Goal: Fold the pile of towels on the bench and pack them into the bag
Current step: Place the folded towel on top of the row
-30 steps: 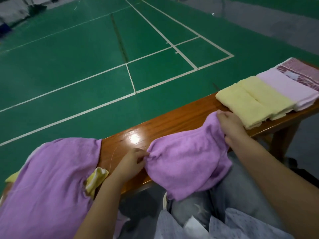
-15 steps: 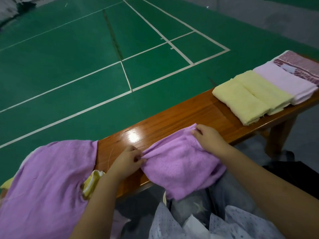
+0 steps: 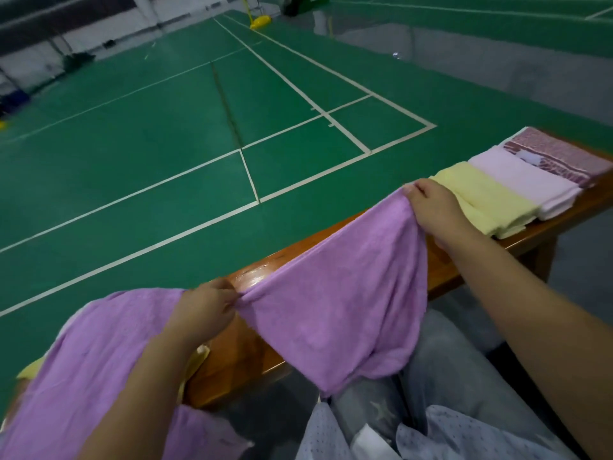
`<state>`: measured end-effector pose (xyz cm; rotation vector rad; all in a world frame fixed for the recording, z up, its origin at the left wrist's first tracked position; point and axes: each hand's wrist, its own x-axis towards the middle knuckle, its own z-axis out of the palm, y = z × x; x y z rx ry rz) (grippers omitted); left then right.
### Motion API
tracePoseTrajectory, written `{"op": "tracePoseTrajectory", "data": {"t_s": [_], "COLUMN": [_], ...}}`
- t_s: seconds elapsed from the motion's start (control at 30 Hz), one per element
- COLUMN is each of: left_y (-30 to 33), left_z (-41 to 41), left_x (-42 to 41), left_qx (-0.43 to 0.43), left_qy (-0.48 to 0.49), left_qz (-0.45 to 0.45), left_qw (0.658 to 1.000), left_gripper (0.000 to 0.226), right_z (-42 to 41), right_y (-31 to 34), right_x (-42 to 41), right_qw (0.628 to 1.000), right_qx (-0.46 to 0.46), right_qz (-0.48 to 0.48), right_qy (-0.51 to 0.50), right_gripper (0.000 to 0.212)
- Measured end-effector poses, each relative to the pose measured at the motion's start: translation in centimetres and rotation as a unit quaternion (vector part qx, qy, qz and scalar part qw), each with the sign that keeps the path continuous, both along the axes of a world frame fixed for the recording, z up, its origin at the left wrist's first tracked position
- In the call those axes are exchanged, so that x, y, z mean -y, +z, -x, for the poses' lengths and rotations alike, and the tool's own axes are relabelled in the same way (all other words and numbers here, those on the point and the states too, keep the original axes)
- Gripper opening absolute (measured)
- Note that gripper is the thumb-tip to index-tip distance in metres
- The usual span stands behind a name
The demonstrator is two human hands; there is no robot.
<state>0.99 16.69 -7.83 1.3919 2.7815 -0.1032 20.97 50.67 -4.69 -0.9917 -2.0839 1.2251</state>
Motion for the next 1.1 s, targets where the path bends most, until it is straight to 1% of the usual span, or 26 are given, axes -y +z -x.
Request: {"op": "tracePoseTrajectory", "data": {"t_s": [0.07,0.1,0.13,0.2,0.23,0.27,0.3,0.33,0.4,0.47,0.53,0.63,0.67,0.73,0.77,0.8,0.9,1.0,1.03,1.07,1.1], "left_y": [1.1,1.7,2.3,3.8,4.7,5.5,6.3,7.0,8.2,9.1,9.9,11.0,11.4,12.3,12.6,12.8,13.8,14.4,14.5,14.8,15.0], "left_z": [-0.3,-0.5,-0.7,-1.4,-1.8,-2.3,-2.7,-3.0,-3.4,-3.5,-3.3,-2.4,-2.4,-2.3,-2.3,-2.2,-2.7,-2.6,-2.5,-2.6,-2.9], "left_x": [-0.2,-0.1,0.0,0.1,0.0,-0.1,-0.1,-0.2,0.0,0.2,0.3,0.1,0.0,-0.4,-0.4,-0.5,-0.6,-0.1,0.2,0.5,0.6], "left_qx": [0.032,0.066,0.112,0.215,0.259,0.289,0.3,0.298,0.247,0.161,0.066,-0.1,-0.136,-0.168,-0.161,-0.133,0.017,0.101,0.123,0.151,0.192], "left_qy": [-0.041,-0.042,-0.027,0.027,0.048,0.06,0.059,0.051,0.017,-0.016,-0.035,-0.013,0.015,0.065,0.07,0.059,0.012,0.027,0.029,0.034,0.027], "left_qz": [-0.049,-0.091,-0.142,-0.245,-0.279,-0.296,-0.296,-0.285,-0.261,-0.238,-0.216,-0.199,-0.19,-0.162,-0.159,-0.176,-0.259,-0.264,-0.267,-0.28,-0.306], "left_qw": [0.997,0.993,0.983,0.945,0.923,0.909,0.905,0.91,0.933,0.958,0.973,0.975,0.972,0.97,0.971,0.974,0.966,0.959,0.955,0.947,0.932], "left_gripper": [0.04,0.039,0.033,0.019,0.015,0.015,0.015,0.013,0.017,0.015,0.018,0.014,0.012,0.015,0.016,0.016,0.017,0.014,0.021,0.023,0.013], "right_z": [0.5,0.6,0.8,1.0,1.1,1.2,1.4,1.5,1.6,1.6,1.4,1.2,1.2,1.1,1.0,1.0,0.5,0.1,0.0,-0.1,-0.2], "right_y": [1.9,2.8,3.6,5.0,5.6,6.2,6.8,7.5,8.8,10.2,11.4,13.2,13.7,14.6,14.9,15.2,15.7,15.5,15.4,15.2,15.0], "right_x": [-0.3,-0.5,-0.7,-0.8,-0.8,-0.7,-0.5,-0.3,0.0,0.0,0.0,0.5,0.8,1.1,1.1,1.0,0.5,-0.1,-0.2,-0.4,-0.4], "right_qw": [0.999,0.998,0.997,0.995,0.993,0.992,0.991,0.99,0.988,0.984,0.979,0.972,0.97,0.966,0.964,0.963,0.962,0.962,0.962,0.961,0.961], "right_qx": [-0.039,-0.053,-0.066,-0.094,-0.108,-0.119,-0.127,-0.132,-0.151,-0.175,-0.201,-0.236,-0.242,-0.26,-0.266,-0.27,-0.274,-0.272,-0.274,-0.275,-0.275], "right_qz": [0.026,0.026,0.023,0.026,0.032,0.036,0.037,0.035,0.027,0.022,0.019,0.017,0.013,0.003,-0.002,-0.004,-0.001,0.006,0.006,0.007,0.008], "right_qy": [-0.013,-0.017,-0.019,-0.021,-0.023,-0.026,-0.026,-0.025,-0.025,-0.032,-0.039,-0.017,-0.005,0.01,0.011,0.007,-0.005,-0.007,-0.009,-0.011,-0.013], "right_gripper": [0.028,0.026,0.024,0.021,0.021,0.021,0.022,0.023,0.023,0.023,0.024,0.024,0.023,0.022,0.021,0.021,0.023,0.024,0.024,0.024,0.023]}}
